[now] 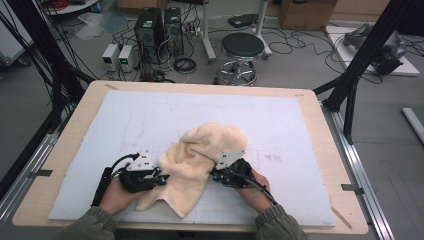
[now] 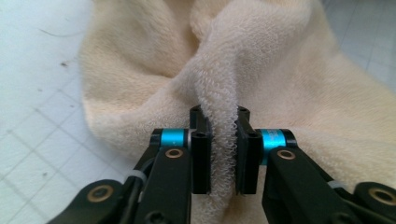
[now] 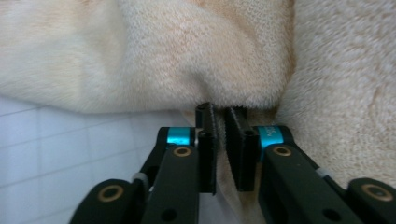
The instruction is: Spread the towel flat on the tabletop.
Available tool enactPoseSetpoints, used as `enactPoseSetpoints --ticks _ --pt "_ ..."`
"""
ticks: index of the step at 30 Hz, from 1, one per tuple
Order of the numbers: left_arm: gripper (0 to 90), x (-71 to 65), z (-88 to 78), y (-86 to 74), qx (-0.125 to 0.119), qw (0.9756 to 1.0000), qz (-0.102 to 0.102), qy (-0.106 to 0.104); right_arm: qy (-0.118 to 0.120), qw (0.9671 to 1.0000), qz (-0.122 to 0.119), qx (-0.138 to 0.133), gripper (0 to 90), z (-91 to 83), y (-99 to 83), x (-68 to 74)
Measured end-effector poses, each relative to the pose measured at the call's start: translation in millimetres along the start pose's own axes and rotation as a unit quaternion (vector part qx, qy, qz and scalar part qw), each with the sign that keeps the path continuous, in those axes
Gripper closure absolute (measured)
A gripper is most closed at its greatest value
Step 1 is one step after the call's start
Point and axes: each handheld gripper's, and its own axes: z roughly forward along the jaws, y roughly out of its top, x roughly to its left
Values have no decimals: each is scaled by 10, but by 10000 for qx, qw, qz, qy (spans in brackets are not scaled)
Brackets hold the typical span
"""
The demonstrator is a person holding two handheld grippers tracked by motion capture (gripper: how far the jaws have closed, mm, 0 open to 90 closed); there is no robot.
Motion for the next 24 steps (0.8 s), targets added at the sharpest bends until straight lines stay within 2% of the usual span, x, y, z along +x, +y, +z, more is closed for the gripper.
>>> enactPoseSetpoints --ticks 4,8,11,13,15,20,21,22,24 --pt "818 -38 -218 -9 -299 9994 -116 124 92 9999 -23 -90 860 -178 -28 20" --pt "821 -153 -437 -36 -453 9988 -82 161 201 9995 -85 -233 862 -472 -115 57" --pt "821 -270 -579 -48 -533 9985 -23 130 242 9991 -97 -336 862 -739 -186 113" --pt "821 -364 -658 -54 -574 9983 -16 51 228 9991 -101 -352 863 -923 -239 153" --pt "821 -450 -725 -56 -592 9982 73 -30 247 9988 -71 -409 863 -1106 -298 196" --pt "802 -571 -778 -8 -629 9976 165 -237 145 9982 -20 -577 864 -1514 -413 230" --pt "791 -578 -767 12 -643 9974 180 -284 47 9982 -2 -591 864 -1596 -431 218" --pt "762 -578 -753 33 -654 9971 204 -336 -16 9983 27 -587 864 -1644 -446 196" --pt "659 -565 -712 78 -683 9967 188 -404 122 9980 128 -612 856 -1680 -481 138"
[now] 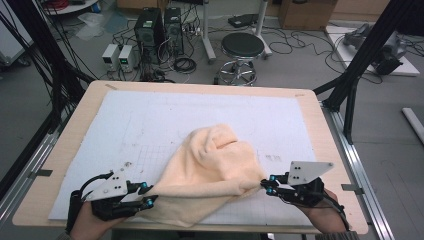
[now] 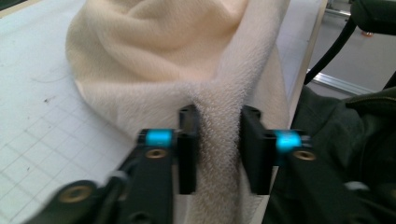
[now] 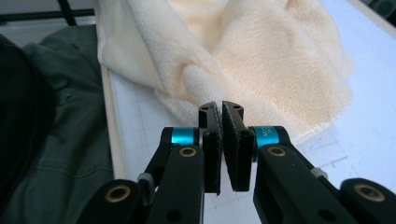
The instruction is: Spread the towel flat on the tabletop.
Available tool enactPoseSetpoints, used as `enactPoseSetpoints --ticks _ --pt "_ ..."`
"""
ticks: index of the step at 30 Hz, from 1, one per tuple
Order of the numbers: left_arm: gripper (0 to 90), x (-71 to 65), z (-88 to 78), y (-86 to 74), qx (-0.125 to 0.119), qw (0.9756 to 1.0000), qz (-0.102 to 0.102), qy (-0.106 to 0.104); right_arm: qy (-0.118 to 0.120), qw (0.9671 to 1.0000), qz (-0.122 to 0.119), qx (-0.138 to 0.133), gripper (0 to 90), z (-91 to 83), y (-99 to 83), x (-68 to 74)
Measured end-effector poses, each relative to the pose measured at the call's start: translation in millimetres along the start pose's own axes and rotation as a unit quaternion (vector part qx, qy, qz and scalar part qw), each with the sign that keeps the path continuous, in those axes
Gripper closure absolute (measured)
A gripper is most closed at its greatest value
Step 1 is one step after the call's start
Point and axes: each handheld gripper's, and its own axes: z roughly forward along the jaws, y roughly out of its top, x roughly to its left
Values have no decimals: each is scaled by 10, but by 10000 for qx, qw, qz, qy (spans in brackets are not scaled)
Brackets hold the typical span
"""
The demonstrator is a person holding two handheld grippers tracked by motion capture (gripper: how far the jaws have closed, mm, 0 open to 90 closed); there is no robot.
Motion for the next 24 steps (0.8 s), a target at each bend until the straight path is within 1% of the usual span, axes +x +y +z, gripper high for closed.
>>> enactPoseSetpoints --ticks 1,2,3,5,7,8,9,10,12,13,15,16,17,18,19,20,21,22,23,24 --pt "621 10 18 13 -48 10000 -29 -15 187 9998 66 -9 822 15 -17 -31" --pt "597 38 49 35 -120 9999 -38 -25 313 9994 120 4 766 36 -23 -44" --pt "568 69 76 53 -166 9999 -27 -9 338 9993 144 21 734 75 -22 -51" --pt "524 149 152 88 -205 9998 -46 22 380 9992 110 -42 684 137 5 -71" --pt "516 245 257 114 -184 9998 6 80 338 9992 136 -180 651 199 45 -123" --pt "516 298 330 127 -156 9998 22 102 263 9993 161 -202 621 244 64 -158" --pt "516 360 413 137 -73 9998 117 159 156 9995 193 -189 593 300 80 -196" --pt "516 432 511 145 2 9998 125 173 66 9997 172 -155 580 368 89 -251" --pt "516 596 714 154 138 9995 35 270 -18 9997 226 -99 544 530 99 -373" --pt "516 657 784 159 197 9993 -9 330 -73 9996 265 -84 530 610 98 -431" --pt "509 808 979 152 348 9984 -18 451 -191 9991 352 -102 497 756 101 -546" --pt "504 865 1065 135 461 9979 -68 450 -193 9987 450 -115 497 818 99 -587" --pt "502 910 1145 106 575 9975 -150 381 -196 9987 452 -104 496 885 88 -630" --pt "499 943 1214 77 743 9964 -168 361 -178 9987 486 -13 496 957 69 -660" --pt "498 958 1260 55 887 9951 -168 397 -147 9983 542 121 500 1034 40 -688" --pt "499 981 1313 23 1066 9933 -191 401 -91 9981 565 217 512 1094 14 -708" --pt "504 992 1317 17 1015 9939 -218 376 -36 9976 598 353 537 1184 -39 -731" --pt "529 994 1314 20 1017 9938 -214 402 27 9971 622 449 572 1247 -82 -741" --pt "568 992 1309 21 1025 9939 -189 373 95 9966 633 526 615 1304 -121 -741" --pt "629 978 1309 21 1021 9940 -189 351 130 9964 596 593 660 1350 -151 -734"
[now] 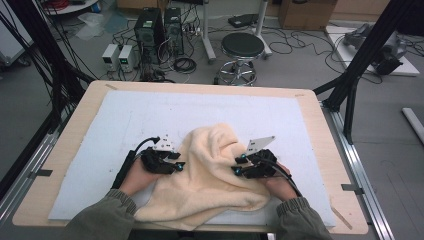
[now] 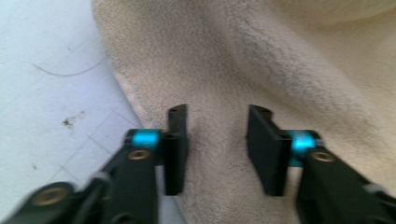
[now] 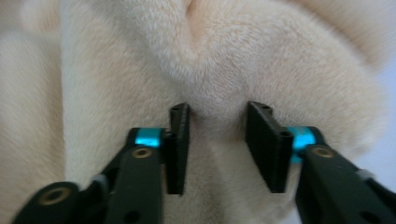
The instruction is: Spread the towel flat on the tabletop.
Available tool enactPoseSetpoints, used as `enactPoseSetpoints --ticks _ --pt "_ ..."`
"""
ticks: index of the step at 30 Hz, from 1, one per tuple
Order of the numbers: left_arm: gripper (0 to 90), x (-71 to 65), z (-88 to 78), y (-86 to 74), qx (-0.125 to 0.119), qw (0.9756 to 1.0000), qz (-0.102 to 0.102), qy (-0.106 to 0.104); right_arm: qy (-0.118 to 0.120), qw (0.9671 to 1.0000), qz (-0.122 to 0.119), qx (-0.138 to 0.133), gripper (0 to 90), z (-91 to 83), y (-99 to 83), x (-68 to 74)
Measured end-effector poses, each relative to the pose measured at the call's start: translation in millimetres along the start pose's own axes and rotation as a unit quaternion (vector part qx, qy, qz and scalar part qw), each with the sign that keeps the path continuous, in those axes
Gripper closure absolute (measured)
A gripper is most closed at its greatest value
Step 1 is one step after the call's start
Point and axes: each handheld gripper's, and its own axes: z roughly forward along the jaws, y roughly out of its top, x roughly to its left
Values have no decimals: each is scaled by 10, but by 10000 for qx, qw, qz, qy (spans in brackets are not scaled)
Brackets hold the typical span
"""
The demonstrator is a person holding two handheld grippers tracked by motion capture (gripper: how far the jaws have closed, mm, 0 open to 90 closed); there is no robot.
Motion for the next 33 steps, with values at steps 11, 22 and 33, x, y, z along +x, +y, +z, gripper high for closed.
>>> enactPoseSetpoints --ticks 11,22,33 --pt "851 -140 -300 -64 127 9989 293 335 43 9998 -183 3 821 -197 4 171" --pt "852 -579 -1035 -556 -167 9992 272 236 209 9985 -509 -1 823 -482 -90 653" --pt "663 -633 -1145 -304 -720 9966 409 13 321 9962 -578 -561 635 -752 36 738"
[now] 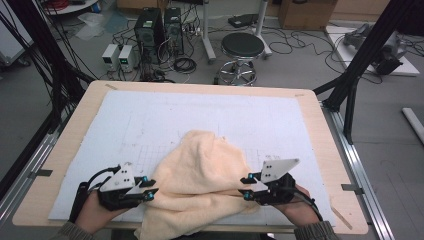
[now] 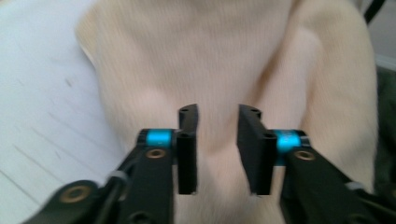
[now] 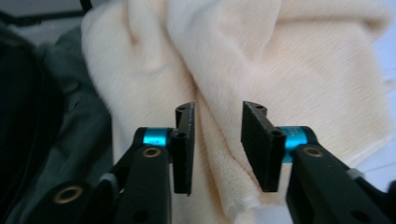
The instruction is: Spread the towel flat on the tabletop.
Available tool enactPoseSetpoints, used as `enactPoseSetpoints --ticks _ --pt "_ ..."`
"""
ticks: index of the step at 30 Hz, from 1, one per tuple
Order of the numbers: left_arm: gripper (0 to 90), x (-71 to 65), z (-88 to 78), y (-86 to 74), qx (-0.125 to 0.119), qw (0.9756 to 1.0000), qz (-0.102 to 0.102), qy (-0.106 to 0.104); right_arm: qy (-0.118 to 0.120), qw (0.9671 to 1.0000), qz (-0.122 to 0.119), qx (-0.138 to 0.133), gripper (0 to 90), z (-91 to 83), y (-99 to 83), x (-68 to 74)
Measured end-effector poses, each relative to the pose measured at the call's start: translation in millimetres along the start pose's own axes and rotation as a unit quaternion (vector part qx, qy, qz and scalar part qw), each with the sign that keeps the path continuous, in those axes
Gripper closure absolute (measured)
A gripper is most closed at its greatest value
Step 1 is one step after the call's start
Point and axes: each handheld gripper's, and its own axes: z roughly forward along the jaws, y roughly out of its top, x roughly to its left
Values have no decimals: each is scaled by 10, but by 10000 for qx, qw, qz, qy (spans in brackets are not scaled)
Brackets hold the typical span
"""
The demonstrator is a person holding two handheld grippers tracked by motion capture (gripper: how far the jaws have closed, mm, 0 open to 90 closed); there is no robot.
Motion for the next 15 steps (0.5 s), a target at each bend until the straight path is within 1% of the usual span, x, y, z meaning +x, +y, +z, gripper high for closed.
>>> enactPoseSetpoints --ticks 2,4,5,6,8,9,10,11,12,13,14,15 --pt "608 88 81 124 -167 9998 47 66 -89 9998 60 -145 622 -20 46 -100" --pt "545 199 210 227 -184 9996 94 185 -209 9995 132 -190 609 21 98 -224" --pt "526 263 286 258 -207 9995 66 227 -291 9993 133 -174 599 70 121 -296" --pt "512 327 367 281 -213 9994 -44 278 -355 9991 146 -165 589 132 135 -366" --pt "473 478 546 303 -122 9991 -149 372 -421 9988 226 -87 552 283 147 -518" --pt "466 527 604 297 -91 9990 -183 393 -415 9987 287 -56 540 383 136 -615" --pt "457 573 660 289 -53 9989 -252 396 -418 9986 332 -11 528 443 122 -674" --pt "441 649 748 267 -2 9987 -392 326 -433 9982 404 29 515 506 104 -730" --pt "431 698 813 244 67 9984 -496 257 -452 9977 491 129 507 599 69 -820" --pt "431 738 875 216 146 9979 -568 257 -484 9969 580 198 498 662 37 -880" --pt "431 774 927 189 292 9973 -628 237 -464 9963 682 241 495 722 7 -934" --pt "441 800 971 162 406 9965 -715 132 -443 9958 757 265 497 770 -21 -978"
